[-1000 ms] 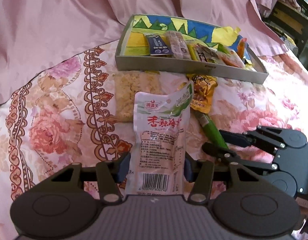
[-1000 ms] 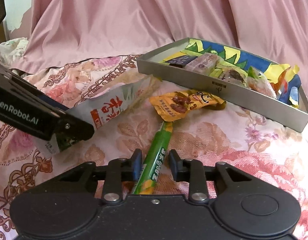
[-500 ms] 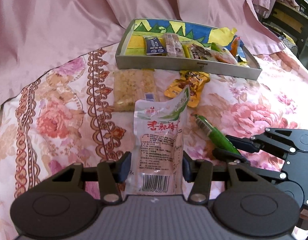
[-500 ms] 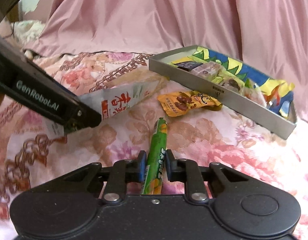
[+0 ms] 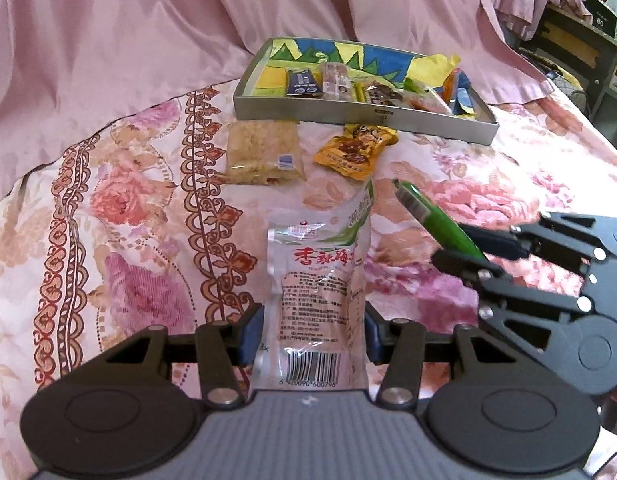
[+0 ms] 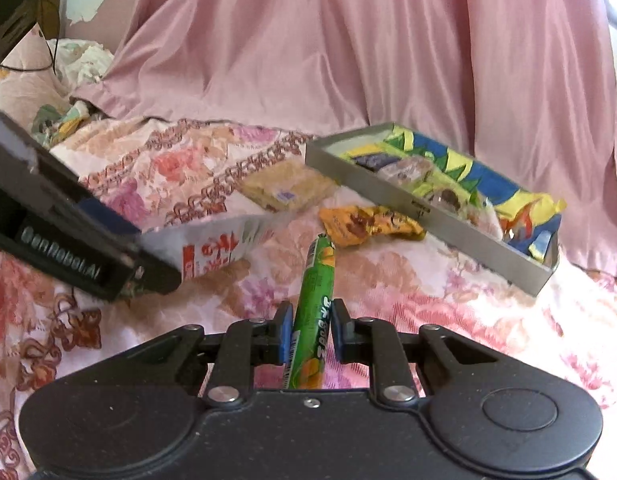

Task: Organize snacks
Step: 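Lift the green stick and white bag and carry them toward the tray, then lower the green stick with the right tool into the tray while the left tool lowers the white bag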

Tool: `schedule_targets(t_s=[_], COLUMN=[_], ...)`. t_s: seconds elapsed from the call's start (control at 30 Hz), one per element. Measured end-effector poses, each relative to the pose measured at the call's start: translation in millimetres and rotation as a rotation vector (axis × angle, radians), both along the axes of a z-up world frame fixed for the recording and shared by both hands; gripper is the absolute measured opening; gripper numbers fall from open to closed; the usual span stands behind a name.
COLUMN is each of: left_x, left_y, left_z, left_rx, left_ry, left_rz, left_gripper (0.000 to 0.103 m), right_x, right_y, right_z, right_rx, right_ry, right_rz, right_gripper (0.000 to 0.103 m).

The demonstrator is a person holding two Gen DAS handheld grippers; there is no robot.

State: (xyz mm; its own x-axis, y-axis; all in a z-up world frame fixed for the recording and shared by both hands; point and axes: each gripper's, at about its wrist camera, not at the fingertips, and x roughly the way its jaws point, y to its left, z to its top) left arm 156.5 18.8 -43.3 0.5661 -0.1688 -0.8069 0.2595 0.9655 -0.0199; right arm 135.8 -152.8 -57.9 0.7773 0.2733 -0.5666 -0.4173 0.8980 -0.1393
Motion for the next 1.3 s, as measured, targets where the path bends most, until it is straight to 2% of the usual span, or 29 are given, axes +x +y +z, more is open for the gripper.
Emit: schedule_targets(t_s=[0.37, 0.63, 0.83, 1.03, 1.23, 1.3], left_x=[-13, -5, 10, 51, 108, 128], left_y=[3, -6, -6, -6, -7, -9], left_z=[16, 32, 45, 56, 64, 64], left_rx=[-0.035, -0.046, -0.110, -0.141, -0.095, -0.105], left_ry=[-0.049, -0.114, -0.155, -0.199, -0.230, -0.251], left_rz=[0.034, 0.009, -0.016, -0.049, -0.077, -0.073], left_gripper=[0.054, 0.054, 0.054, 0.054, 0.054, 0.054], right_x=[-6, -8, 2, 46, 109, 128], right_y=[1, -6, -21, -36, -47, -51], right_z=[15, 34, 49, 58, 55, 55], right_rx=[-0.001, 0.027, 0.088, 0.130, 0.157, 0.169], right_ry=[-0.065, -0.137, -0.149, -0.160, -0.194, -0.193], right_rz=[0.006, -0.018, -0.063, -0.105, -0.156, -0.168], right_gripper=[0.021, 0.021, 0.021, 0.021, 0.021, 0.021])
